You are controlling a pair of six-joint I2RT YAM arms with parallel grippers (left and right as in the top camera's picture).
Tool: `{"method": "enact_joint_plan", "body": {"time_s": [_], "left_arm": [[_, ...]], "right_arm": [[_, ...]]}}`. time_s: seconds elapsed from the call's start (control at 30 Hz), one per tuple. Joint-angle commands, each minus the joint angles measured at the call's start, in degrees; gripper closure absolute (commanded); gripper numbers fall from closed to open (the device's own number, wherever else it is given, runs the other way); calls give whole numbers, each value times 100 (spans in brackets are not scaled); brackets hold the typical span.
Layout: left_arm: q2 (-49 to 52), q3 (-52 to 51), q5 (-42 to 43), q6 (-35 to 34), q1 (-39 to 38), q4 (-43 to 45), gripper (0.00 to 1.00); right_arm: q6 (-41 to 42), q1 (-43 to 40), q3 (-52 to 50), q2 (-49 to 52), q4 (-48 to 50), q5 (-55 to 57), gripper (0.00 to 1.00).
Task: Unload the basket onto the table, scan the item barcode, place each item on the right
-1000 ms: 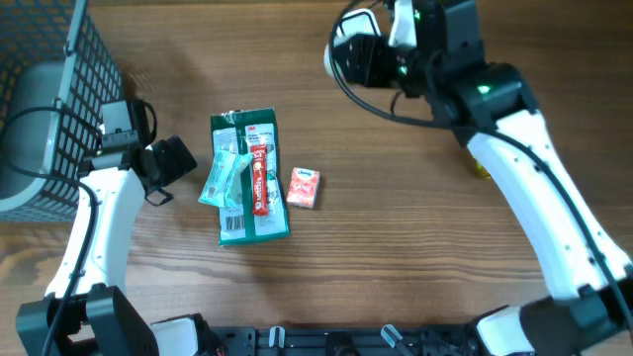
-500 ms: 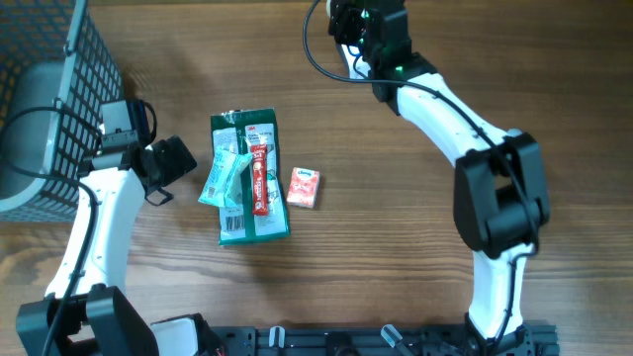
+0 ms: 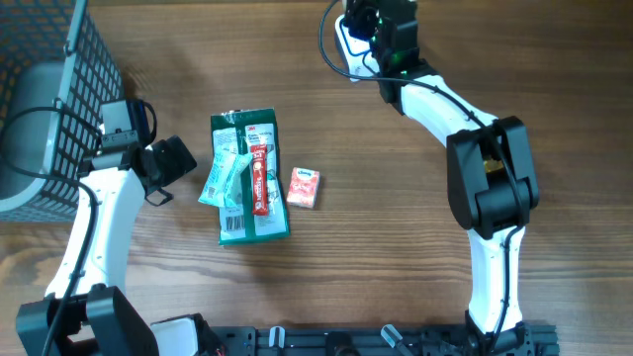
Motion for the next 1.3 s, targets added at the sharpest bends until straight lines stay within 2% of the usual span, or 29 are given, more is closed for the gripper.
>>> {"method": "enact_joint_plan", "body": {"time_s": [0.0,0.13,0.23,0.4,0.5,0.57,0.7,1.03,1.27], "left_arm": [[-83,79,28,7,26,15,0],[-83,79,28,9,26,15,0],[-83,79,28,7,26,15,0],[-83,79,28,7,26,15,0],[-83,79,28,9,26,15,0],[-83,79,28,7,26,15,0],[-83,79,28,7,26,15,0],[-83,79,28,7,26,15,0],[-83,79,28,9,26,15,0]], "right_arm": [[-518,28,109,-540,42,-540,96],[-522,-35,109,-1593,-1091,-551,96],[-520,-144,109,-2649,-2809,-551,96],[-514,-348,109,-4081,-6310,-553,96],[-581,-389,109,-4354,-8148,-553,96],[-667,-389,4,-4282,-9044,-553,96],[-667,-389,-682,-4227,-9361,-551,96],[-667,-389,-2645,-4218,-8395,-553,96],[-664,-389,-2909,-4212,-8231,-551,95]]}}
